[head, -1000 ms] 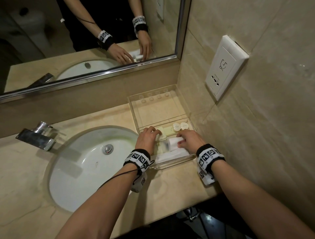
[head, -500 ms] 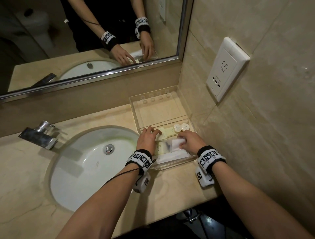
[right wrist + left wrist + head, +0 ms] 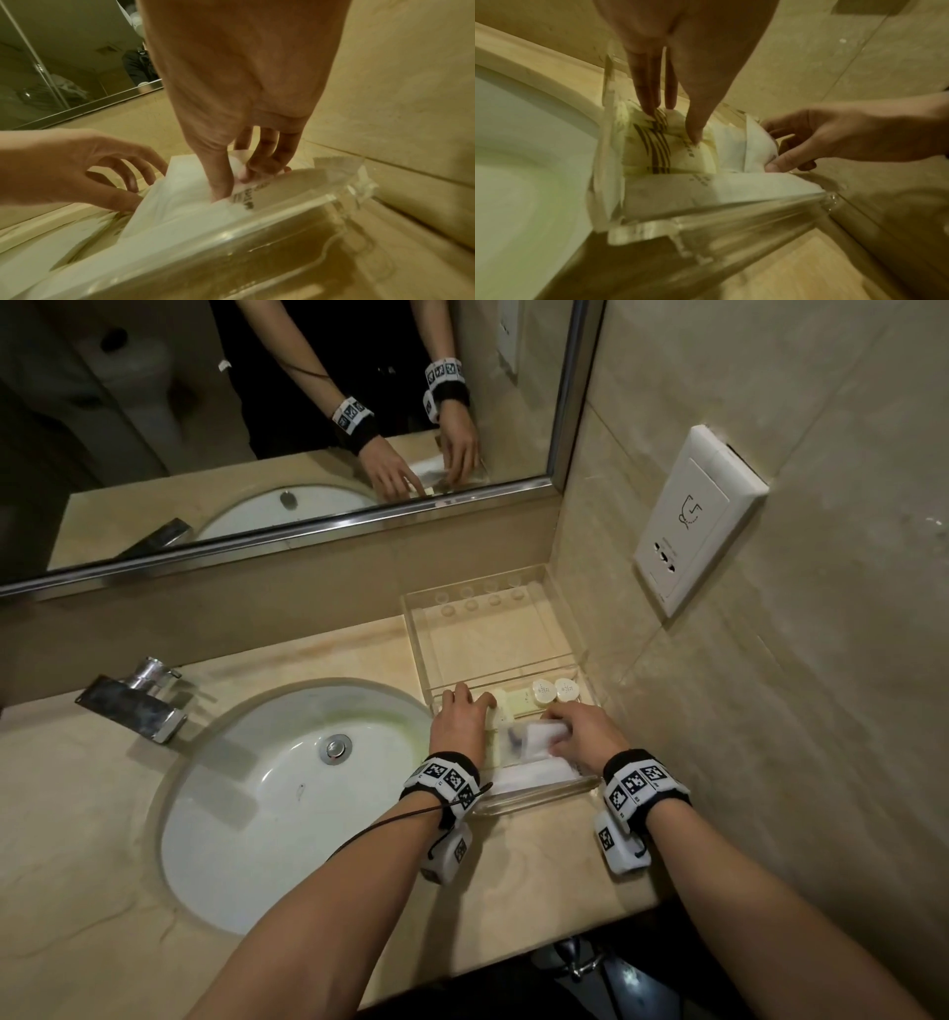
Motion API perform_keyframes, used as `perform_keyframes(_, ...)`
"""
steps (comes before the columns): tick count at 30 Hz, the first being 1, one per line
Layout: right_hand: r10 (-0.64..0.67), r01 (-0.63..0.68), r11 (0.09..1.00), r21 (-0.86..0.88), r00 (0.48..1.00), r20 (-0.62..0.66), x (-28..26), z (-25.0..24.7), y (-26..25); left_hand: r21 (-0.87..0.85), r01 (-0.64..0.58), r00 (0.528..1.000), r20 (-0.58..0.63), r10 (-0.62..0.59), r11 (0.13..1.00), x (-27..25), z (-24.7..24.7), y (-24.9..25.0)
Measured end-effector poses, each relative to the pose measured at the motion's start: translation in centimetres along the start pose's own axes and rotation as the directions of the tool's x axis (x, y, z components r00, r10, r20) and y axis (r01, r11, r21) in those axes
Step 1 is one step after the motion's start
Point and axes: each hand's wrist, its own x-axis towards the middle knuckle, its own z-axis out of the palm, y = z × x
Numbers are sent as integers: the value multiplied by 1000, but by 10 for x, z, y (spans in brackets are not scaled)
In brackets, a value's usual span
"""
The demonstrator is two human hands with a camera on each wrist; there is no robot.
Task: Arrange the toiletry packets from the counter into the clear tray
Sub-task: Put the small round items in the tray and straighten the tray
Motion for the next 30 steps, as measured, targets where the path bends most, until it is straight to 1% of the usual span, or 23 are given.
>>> perform_keyframes(3,10,-11,999,38,1000,14,1,2,-3,-87,-38,999,34,41,996,-1,1,-11)
perform_keyframes(5,1,-2,996,86,1000,6,1,1,-3,-153,-51,999,8,53,987,0,1,-17)
perform_keyframes(6,-17,18,996,84,1000,-8,1,0,-4,-179,-67,998,-13,66,982,0,1,-18)
perform_keyframes(8,-50,53,997,59,998,-45,1,-1,-4,-226,-126,992,-21,125,966,-1,1,-17)
perform_keyframes(10,-66,68,996,49,996,-59,3,1,-3,-234,-190,981,3,196,953,-2,4,-13)
perform_keyframes(11,-70,72,997,40,996,-56,3,3,-2,-233,-204,977,16,213,951,-3,6,-11)
perform_keyframes(14,-80,80,997,-11,996,-43,4,10,-2,-268,-167,979,67,191,949,-5,11,-7)
perform_keyframes(16,-91,91,996,-7,993,-76,4,10,-3,-253,-176,981,38,192,951,-6,11,-7)
perform_keyframes(18,-82,86,996,23,987,-140,4,7,-3,-208,-198,980,-41,194,958,-8,8,-10)
perform_keyframes(20,-75,84,995,46,983,-165,2,7,0,-136,-199,977,-103,186,971,-7,6,-12)
perform_keyframes(21,-72,81,995,54,985,-157,1,8,2,-88,-194,978,-90,186,977,-5,6,-14)
perform_keyframes(24,-60,73,993,91,989,-139,-2,15,8,15,-216,976,46,215,976,-4,10,-22)
perform_keyframes(26,-55,72,991,109,988,-147,-3,17,11,25,-244,964,114,240,969,-5,12,-30)
perform_keyframes(30,-46,68,988,137,987,-153,-2,20,14,-17,-288,940,186,286,957,-6,9,-46)
